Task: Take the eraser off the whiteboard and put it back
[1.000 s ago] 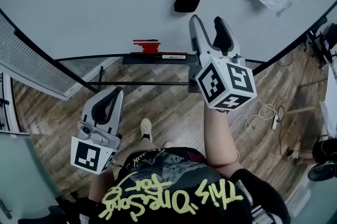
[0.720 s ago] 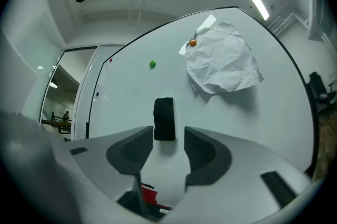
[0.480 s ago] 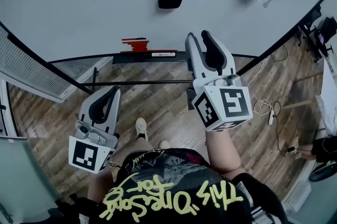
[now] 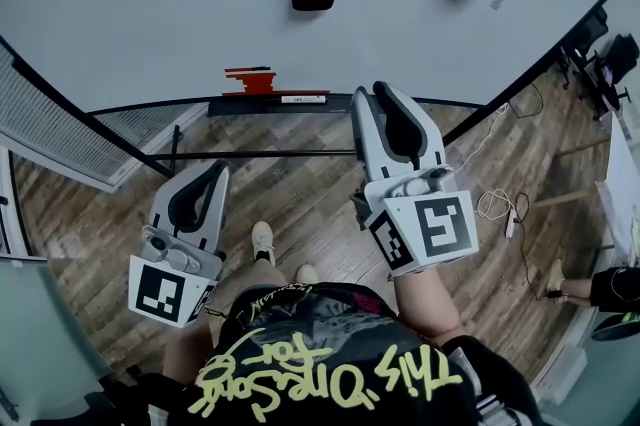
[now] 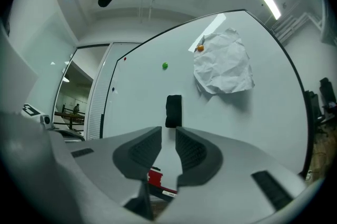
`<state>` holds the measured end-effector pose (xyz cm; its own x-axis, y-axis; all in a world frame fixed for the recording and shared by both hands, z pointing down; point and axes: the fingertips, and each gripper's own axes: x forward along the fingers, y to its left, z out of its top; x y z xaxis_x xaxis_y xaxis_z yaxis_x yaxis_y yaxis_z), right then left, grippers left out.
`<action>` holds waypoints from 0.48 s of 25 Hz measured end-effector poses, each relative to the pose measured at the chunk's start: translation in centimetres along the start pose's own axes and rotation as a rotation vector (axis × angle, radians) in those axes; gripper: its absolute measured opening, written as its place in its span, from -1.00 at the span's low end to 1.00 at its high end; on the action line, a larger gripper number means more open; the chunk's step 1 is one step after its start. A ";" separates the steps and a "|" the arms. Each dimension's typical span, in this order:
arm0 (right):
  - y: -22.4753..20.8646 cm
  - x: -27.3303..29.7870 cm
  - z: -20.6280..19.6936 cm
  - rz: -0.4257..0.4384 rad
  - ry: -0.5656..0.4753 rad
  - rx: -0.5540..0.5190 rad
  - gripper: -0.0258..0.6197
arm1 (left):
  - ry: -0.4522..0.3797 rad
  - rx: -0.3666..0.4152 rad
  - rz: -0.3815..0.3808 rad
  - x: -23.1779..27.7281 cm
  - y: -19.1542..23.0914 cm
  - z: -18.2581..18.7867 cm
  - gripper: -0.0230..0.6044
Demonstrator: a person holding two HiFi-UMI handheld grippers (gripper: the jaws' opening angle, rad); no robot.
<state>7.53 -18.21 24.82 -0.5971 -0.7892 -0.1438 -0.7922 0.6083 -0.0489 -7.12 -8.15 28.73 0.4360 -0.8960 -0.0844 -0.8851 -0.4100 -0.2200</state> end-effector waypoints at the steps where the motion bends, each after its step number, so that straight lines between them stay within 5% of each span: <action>1: 0.0 -0.3 0.0 0.003 0.001 -0.002 -0.68 | 0.000 0.000 -0.001 0.0 -0.2 0.0 -0.90; 12: -0.4 -2.4 -1.6 0.034 0.032 0.007 -0.85 | 0.000 0.006 -0.009 0.3 -1.7 0.1 -0.90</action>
<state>9.03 -16.71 26.74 -0.6276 -0.7702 -0.1138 -0.7704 0.6354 -0.0515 -5.49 -7.69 28.96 0.4442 -0.8921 -0.0827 -0.8801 -0.4172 -0.2267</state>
